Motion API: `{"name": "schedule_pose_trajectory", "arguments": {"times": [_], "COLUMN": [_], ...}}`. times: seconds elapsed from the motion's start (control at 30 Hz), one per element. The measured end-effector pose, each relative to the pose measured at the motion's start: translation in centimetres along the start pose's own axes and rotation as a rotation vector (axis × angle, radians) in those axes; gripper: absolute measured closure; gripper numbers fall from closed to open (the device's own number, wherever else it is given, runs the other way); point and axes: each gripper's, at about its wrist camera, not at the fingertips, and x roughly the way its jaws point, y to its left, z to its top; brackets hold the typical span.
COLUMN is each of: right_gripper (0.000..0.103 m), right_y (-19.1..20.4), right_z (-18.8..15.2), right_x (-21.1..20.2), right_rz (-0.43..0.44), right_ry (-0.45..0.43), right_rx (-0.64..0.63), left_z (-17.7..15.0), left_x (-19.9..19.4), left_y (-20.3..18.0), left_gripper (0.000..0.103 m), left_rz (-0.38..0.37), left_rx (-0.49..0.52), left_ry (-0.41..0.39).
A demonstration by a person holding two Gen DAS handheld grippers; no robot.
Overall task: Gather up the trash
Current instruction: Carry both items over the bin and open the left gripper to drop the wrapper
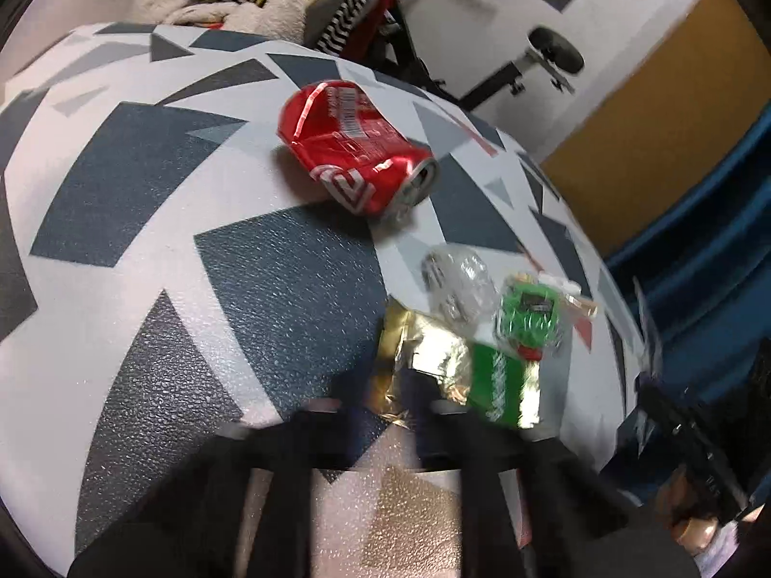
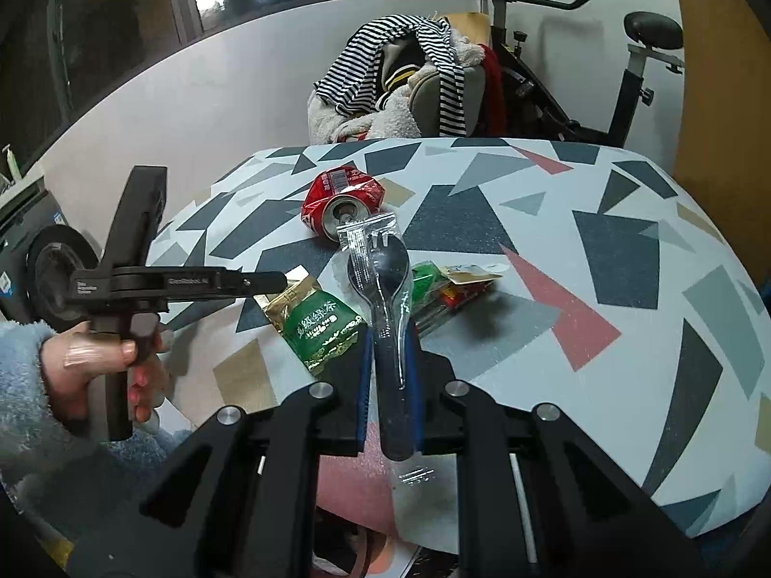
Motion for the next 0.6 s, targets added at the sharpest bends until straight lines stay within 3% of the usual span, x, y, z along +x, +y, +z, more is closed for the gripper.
{"name": "schedule_pose_trajectory", "arguments": {"times": [0.13, 0.4, 0.6], "right_gripper": [0.087, 0.087, 0.087], "right_y": [0.0, 0.9, 2.2], "right_z": [-0.1, -0.5, -1.1], "right_x": [-0.6, -2.4, -3.7], "right_rz": [0.000, 0.007, 0.024], "right_ry": [-0.011, -0.042, -0.052], "right_rx": [0.005, 0.013, 0.001], "left_z": [0.1, 0.7, -1.5], "left_x": [-2.4, -11.1, -16.5], "left_y": [-1.4, -4.9, -5.8], "left_gripper": [0.102, 0.102, 0.102], "left_rz": [-0.020, -0.057, -0.052], "left_rx": [0.065, 0.202, 0.255], "left_ry": [-0.053, -0.171, -0.188]}}
